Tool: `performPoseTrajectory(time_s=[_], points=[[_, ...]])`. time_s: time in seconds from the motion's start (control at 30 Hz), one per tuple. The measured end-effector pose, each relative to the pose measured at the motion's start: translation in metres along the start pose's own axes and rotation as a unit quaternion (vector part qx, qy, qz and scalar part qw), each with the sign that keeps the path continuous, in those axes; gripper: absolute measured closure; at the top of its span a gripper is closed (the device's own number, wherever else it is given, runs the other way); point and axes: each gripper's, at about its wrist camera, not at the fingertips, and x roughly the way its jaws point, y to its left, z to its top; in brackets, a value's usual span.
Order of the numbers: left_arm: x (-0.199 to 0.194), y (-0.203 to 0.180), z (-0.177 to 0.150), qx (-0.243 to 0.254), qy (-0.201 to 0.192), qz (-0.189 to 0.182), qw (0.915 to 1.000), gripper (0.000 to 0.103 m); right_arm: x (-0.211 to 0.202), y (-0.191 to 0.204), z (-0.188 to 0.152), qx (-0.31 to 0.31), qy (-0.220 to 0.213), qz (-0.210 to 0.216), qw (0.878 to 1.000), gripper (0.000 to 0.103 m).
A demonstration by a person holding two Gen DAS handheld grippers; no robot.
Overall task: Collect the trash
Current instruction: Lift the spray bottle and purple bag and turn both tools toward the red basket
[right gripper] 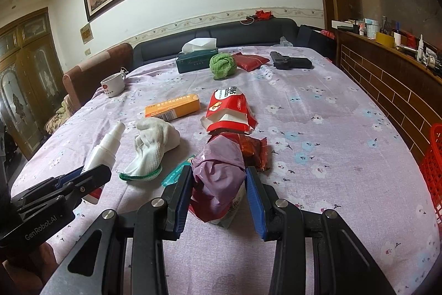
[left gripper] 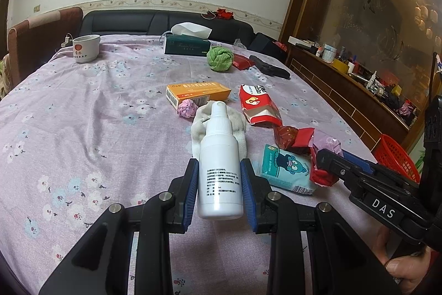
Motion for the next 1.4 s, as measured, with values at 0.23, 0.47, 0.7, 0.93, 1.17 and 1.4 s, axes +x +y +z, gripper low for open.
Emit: performPoseTrajectory(time_s=[0.23,0.47,0.7,0.93,1.17,1.4], points=[[0.000,0.000,0.000,0.000,-0.001,0.000,1.0000,0.074,0.000,0.000,0.000,0.000,0.001,0.000,1.000,0.062],[0.000,0.000,0.000,0.000,0.000,0.000,1.0000,0.074,-0.001,0.000,0.000,0.000,0.000,0.000,1.000,0.062],[0.000,0.000,0.000,0.000,0.000,0.000,1.0000,0.074,-0.001,0.000,0.000,-0.001,0.000,-0.001,1.000,0.062],[0.000,0.000,0.000,0.000,0.000,0.000,1.0000,0.074,-0.001,-0.001,0.000,0.001,0.000,-0.003,1.000,0.062],[0.000,-0.003,-0.001,0.004,-0.001,-0.007,1.0000,0.074,-0.014,0.000,0.004,-0.010,-0.009,-0.027,1.000,0.062],[-0.005,-0.010,0.004,-0.003,0.000,-0.028,0.9996,0.074,-0.044,-0.025,0.013,0.011,-0.032,-0.033,0.999,0.062]])
